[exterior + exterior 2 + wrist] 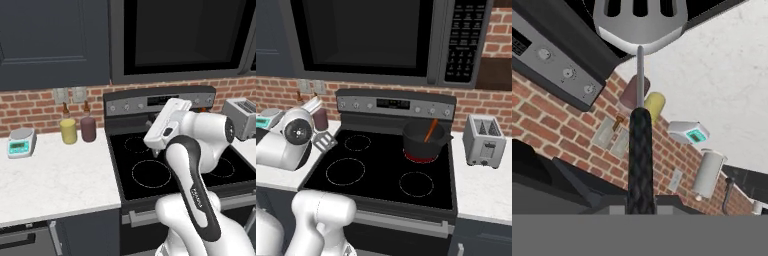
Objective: Put the carrot and lemon wedge in the pot. Retrieve the spatula and lightly stir the vegetables in the pot.
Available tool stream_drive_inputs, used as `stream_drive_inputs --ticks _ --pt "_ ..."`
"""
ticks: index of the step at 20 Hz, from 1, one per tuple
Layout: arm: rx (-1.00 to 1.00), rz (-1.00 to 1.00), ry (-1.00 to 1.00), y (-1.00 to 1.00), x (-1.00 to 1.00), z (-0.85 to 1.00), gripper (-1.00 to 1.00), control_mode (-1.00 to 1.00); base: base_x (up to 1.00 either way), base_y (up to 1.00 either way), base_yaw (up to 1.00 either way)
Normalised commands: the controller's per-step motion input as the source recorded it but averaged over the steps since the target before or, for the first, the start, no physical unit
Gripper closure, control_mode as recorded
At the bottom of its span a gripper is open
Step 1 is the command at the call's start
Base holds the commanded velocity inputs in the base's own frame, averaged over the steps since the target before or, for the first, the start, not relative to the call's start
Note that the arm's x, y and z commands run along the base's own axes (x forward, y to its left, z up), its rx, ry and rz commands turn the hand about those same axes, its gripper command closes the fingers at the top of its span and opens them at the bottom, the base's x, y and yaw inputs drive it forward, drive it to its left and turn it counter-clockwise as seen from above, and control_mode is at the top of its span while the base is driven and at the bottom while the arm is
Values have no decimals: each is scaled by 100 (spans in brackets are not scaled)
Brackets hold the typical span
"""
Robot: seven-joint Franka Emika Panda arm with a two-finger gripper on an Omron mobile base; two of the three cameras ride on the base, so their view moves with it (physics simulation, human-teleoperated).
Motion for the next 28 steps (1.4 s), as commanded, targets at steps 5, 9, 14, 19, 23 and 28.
stream_drive_inputs --ticks 5,9,14,19,23,28 --pt "0 0 0 0 0 0 100 100 -6 -56 -15" --pt "0 0 0 0 0 0 100 100 -2 -91 -14" --pt "0 0 0 0 0 0 100 100 0 -100 -8" --pt "0 0 0 0 0 0 100 100 9 -88 0" --pt "0 0 0 0 0 0 100 100 31 -66 4" --pt "0 0 0 0 0 0 100 100 67 -38 5"
